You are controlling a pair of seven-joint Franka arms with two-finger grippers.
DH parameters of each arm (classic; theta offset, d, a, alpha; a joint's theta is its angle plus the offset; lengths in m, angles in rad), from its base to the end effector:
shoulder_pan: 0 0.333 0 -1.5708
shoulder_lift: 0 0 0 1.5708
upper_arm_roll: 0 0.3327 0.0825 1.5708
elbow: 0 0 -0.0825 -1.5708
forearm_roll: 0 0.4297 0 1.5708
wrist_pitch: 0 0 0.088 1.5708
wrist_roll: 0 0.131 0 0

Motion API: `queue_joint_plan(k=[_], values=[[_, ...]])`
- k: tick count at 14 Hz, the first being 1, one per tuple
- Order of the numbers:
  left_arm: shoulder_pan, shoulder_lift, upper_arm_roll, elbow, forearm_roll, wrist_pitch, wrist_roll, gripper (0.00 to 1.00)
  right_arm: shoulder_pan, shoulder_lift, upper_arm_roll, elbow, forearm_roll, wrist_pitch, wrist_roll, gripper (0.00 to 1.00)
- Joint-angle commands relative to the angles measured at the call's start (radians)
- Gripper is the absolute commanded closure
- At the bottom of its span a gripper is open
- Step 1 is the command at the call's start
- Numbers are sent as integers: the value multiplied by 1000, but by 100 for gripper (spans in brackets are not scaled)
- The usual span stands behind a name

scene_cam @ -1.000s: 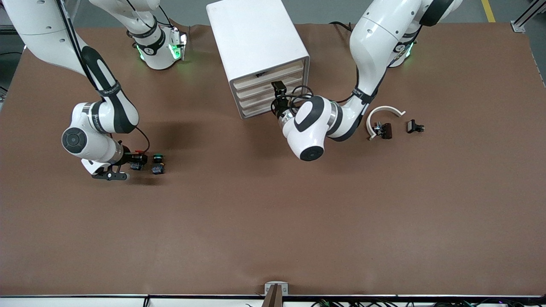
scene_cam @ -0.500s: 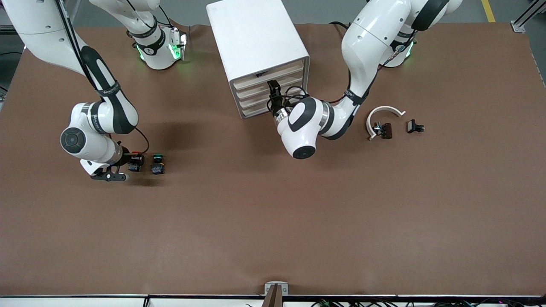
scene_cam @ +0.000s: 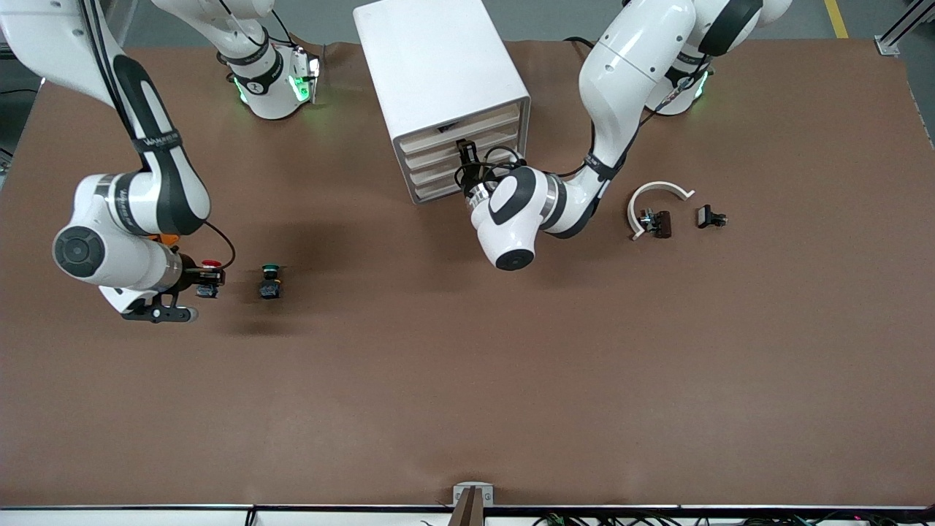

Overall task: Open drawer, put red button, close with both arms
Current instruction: 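Pull the top drawer open with the left gripper while the right gripper lifts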

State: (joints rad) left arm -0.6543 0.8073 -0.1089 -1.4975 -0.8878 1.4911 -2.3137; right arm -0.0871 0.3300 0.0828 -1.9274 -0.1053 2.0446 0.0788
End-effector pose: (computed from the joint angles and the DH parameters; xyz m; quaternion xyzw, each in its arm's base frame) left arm 0.4206 -0.5369 0.1715 -0.4835 -0.6655 0.4564 0.3393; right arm 0.6291 -0.0118 0.2666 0.9939 -0.0133 -0.1040 0.0344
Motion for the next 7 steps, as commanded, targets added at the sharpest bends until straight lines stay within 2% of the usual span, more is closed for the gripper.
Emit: queue_joint_plan(k=[1,4,7], values=[[-2,16,18,28,-3,3,-21,100,44,-26,2,97,-20,-151,41,76],[27,15,26,68,9,3,-23,100,105,-29,2,194,-20,-286,123,77],[47,16,73,117,9,5,-18,100,191,-42,3,251,-20,-382,266,78]])
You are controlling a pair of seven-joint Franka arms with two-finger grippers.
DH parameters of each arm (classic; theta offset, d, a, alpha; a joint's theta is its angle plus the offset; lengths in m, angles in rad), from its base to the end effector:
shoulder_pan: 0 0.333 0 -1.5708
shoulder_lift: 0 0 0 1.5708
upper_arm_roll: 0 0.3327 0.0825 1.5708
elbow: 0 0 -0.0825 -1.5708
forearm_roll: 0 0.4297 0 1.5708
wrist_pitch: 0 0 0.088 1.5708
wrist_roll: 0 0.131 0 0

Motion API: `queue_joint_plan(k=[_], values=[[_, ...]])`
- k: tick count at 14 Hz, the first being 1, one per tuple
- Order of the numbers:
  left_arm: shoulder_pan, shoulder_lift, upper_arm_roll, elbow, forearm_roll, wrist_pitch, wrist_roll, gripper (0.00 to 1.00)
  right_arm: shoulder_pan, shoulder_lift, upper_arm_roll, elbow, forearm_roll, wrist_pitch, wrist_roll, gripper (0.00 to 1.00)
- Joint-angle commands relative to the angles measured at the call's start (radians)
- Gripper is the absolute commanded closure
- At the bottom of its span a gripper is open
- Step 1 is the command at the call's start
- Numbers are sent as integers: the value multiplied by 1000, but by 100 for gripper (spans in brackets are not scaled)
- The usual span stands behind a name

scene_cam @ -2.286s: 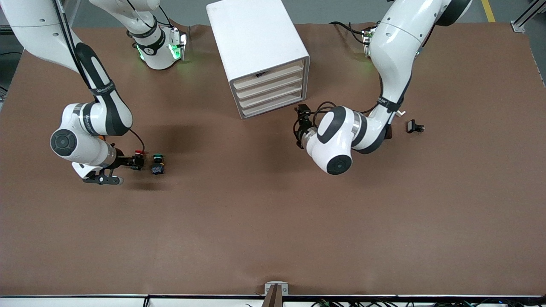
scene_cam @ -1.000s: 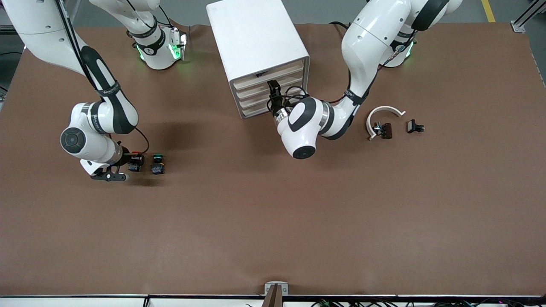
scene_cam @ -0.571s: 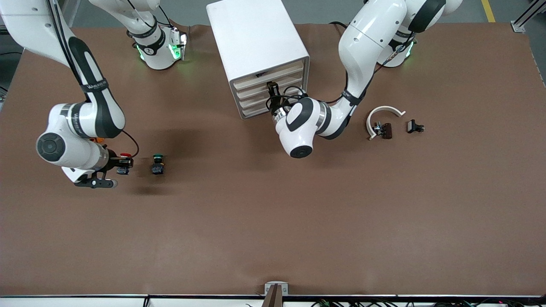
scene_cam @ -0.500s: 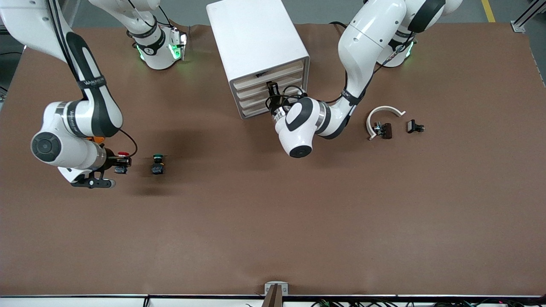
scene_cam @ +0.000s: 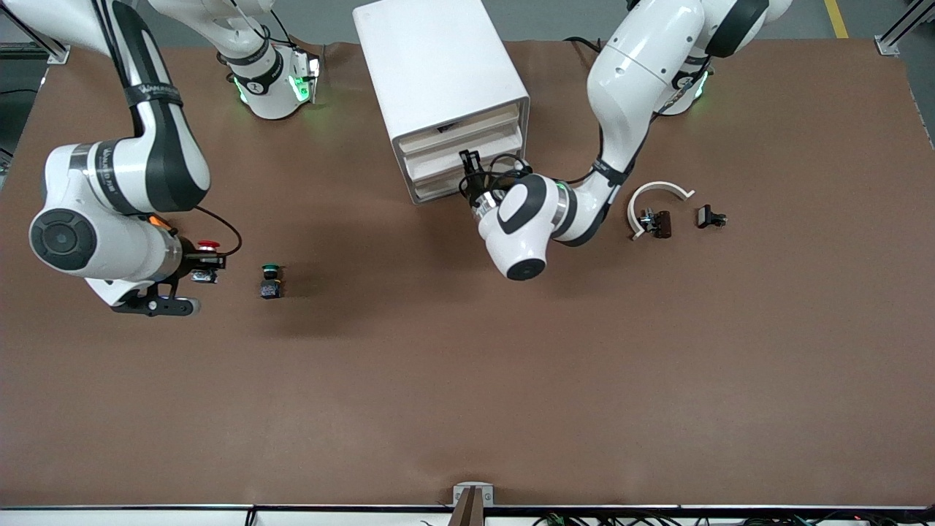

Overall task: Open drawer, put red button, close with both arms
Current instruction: 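Pull the top drawer open with the left gripper while the right gripper lifts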

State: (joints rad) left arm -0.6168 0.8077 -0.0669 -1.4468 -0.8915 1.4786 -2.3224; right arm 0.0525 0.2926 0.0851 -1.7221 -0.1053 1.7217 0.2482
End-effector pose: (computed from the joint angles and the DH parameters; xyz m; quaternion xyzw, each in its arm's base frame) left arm 0.4702 -0.5132 0.1868 -0.4707 -0.6879 0.4580 0.3090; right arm 0.6411 0.0732 0.3678 0.9879 -0.0393 -0.1352 0.0651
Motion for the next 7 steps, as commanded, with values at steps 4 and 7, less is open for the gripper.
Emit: queue_joint_plan(k=[4,7], values=[[12,16,131,101,13,20,-6,100,238,-18,2,107,-5,-169,424,79],[25,15,171,118,13,25,11,93,396,-12,2,136,48,-183,766,79]])
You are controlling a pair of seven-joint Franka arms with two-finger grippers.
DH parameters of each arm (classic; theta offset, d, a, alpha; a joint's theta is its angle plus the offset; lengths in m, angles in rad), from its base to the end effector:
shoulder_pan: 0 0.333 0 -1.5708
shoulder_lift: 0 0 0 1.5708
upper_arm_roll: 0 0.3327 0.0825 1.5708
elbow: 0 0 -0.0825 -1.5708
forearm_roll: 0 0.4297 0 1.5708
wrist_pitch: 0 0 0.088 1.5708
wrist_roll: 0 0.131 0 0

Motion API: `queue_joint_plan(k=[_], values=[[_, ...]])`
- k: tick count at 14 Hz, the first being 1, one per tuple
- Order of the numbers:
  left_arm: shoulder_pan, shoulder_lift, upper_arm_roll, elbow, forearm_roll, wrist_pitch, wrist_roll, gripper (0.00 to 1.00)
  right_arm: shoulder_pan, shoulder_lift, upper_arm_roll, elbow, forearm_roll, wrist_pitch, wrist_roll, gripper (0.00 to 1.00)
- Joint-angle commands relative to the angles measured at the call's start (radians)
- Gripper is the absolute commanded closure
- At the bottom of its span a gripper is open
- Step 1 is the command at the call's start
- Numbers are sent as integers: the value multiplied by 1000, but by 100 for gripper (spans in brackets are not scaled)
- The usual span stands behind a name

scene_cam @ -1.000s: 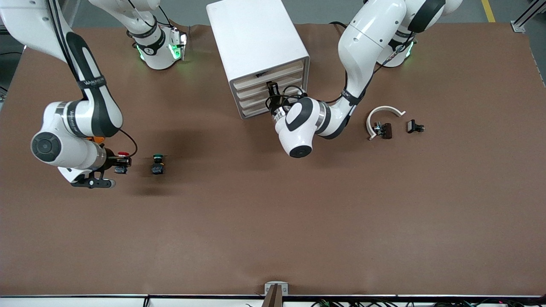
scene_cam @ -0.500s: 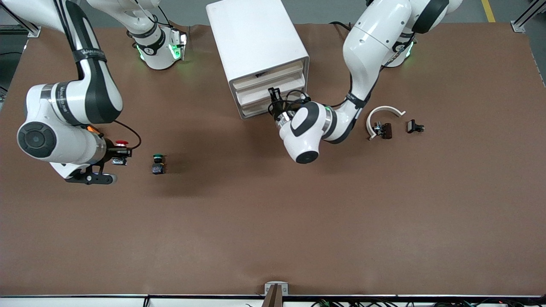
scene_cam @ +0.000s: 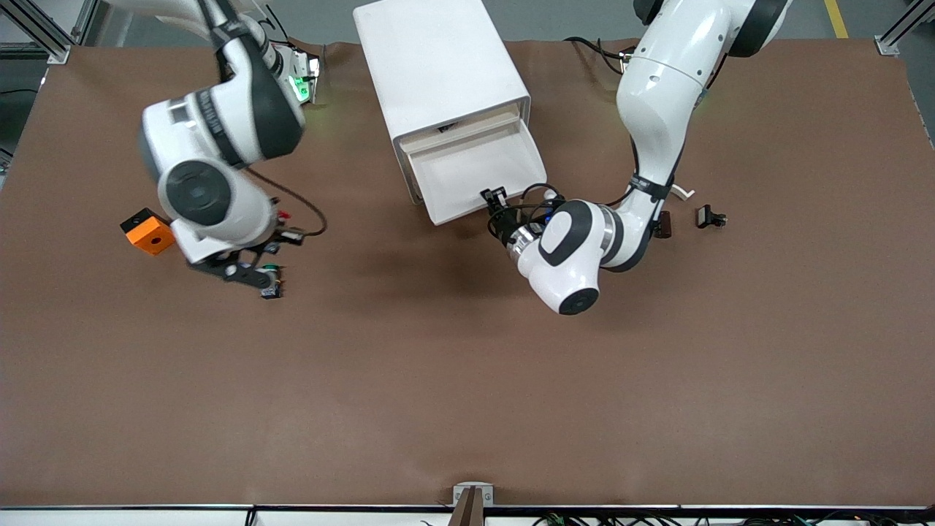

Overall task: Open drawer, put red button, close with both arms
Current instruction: 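Pull the top drawer open with the left gripper while the right gripper lifts, then carry the red button over the open drawer with the right gripper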

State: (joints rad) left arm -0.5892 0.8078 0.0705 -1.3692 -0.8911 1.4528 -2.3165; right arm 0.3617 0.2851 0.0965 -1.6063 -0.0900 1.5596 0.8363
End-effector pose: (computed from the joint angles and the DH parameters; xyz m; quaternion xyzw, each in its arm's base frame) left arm 0.5529 -0.4519 0.2082 -0.4522 -0.7336 0.4375 0.2569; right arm 0.5877 0.2712 0.4204 0.9697 -0.1782 -0.1125 0.1236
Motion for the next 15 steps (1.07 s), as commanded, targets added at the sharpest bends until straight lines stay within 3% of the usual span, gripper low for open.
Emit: queue_joint_plan(k=[1,2,3,6,9,12,15], values=[[3,14,32,44,11,51,26,78,126,-4,-11,29,79,-21,257,79],[5,11,32,44,11,52,49,28,166,2,-11,54,123,-18,347,79],[5,7,34,47,11,51,57,0,198,17,-11,71,150,-9,427,80],[28,2,37,102,14,51,58,0,302,58,-11,80,182,75,634,82],[35,-15,103,147,17,46,78,0,355,109,-11,80,203,199,803,82],[35,-56,207,171,20,46,289,0,388,158,-11,80,227,342,961,82],[38,-91,316,170,61,46,625,0,434,206,-11,80,225,399,1021,82]])
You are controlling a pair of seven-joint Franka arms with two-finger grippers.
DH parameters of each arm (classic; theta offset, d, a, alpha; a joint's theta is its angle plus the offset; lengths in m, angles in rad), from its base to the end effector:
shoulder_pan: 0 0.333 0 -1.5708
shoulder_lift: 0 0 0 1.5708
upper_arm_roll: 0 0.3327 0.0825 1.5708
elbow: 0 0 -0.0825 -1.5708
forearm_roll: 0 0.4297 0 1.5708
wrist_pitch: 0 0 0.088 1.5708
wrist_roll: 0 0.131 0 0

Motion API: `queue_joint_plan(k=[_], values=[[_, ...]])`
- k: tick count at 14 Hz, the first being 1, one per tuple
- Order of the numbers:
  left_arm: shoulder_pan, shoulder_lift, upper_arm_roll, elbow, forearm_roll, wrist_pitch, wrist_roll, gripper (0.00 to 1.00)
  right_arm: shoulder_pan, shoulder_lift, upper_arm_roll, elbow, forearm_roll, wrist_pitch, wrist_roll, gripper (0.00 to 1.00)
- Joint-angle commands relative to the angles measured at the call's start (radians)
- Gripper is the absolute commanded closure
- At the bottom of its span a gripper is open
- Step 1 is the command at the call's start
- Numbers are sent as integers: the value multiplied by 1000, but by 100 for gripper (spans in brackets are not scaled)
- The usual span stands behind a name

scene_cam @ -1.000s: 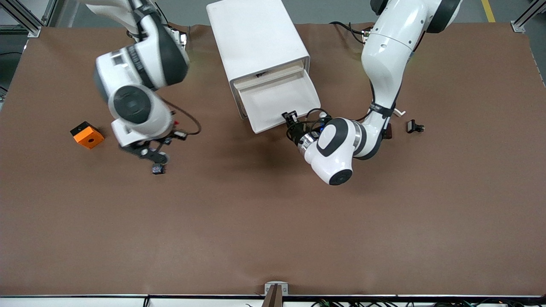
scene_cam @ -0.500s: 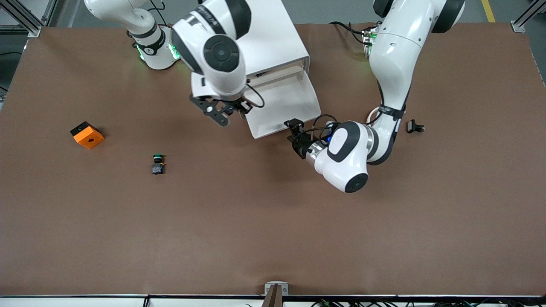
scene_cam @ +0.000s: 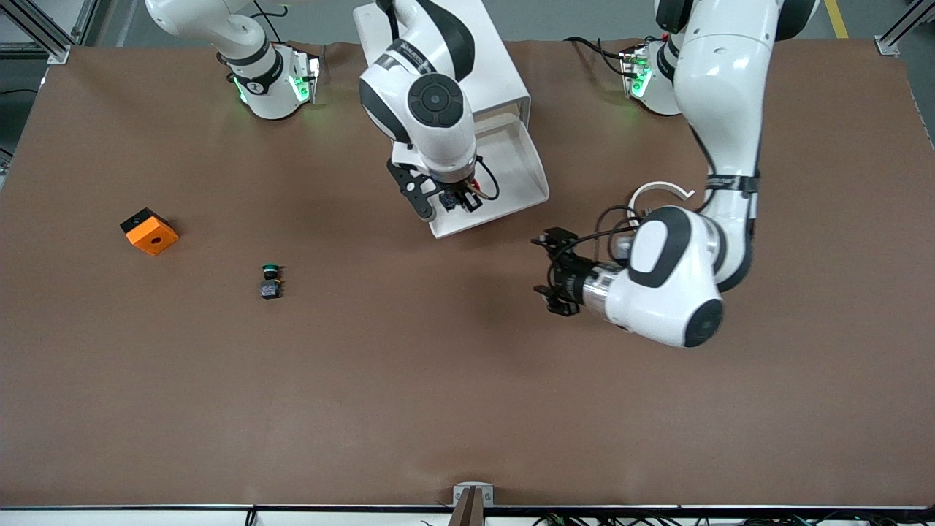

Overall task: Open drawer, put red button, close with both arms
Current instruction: 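Carry the red button over the open drawer with the right gripper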

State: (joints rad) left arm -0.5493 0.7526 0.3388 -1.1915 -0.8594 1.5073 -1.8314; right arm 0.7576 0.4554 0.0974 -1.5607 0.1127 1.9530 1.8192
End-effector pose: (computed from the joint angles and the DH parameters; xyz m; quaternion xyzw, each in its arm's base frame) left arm 0.6953 -0.3224 0.3259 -0.6160 -0.7033 0.3548 0.0047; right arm 0.4733 0.5474 0.3509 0.8705 -0.4858 -0.0782 0.0129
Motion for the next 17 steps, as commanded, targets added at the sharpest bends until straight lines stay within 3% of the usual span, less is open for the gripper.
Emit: queue_joint_plan(k=[1,4,7,9,11,14,17], values=[[-3,-44,74,-8,72,-9,167,0,39,40,-11,34,24,6,37,82],[-3,-48,88,-8,219,-9,271,0,49,60,-11,34,42,10,37,82],[-8,-59,89,-11,295,-9,346,0,63,77,-11,34,41,21,37,79],[-14,-59,86,-14,338,-10,397,0,63,82,-11,34,41,21,35,67],[-15,-59,86,-16,356,-10,489,0,60,78,-11,39,45,17,34,0],[-11,-81,86,-16,358,-12,567,0,49,71,-11,106,82,-40,32,0],[-17,-114,78,-20,356,-10,674,0,16,65,-11,235,107,-216,29,0]])
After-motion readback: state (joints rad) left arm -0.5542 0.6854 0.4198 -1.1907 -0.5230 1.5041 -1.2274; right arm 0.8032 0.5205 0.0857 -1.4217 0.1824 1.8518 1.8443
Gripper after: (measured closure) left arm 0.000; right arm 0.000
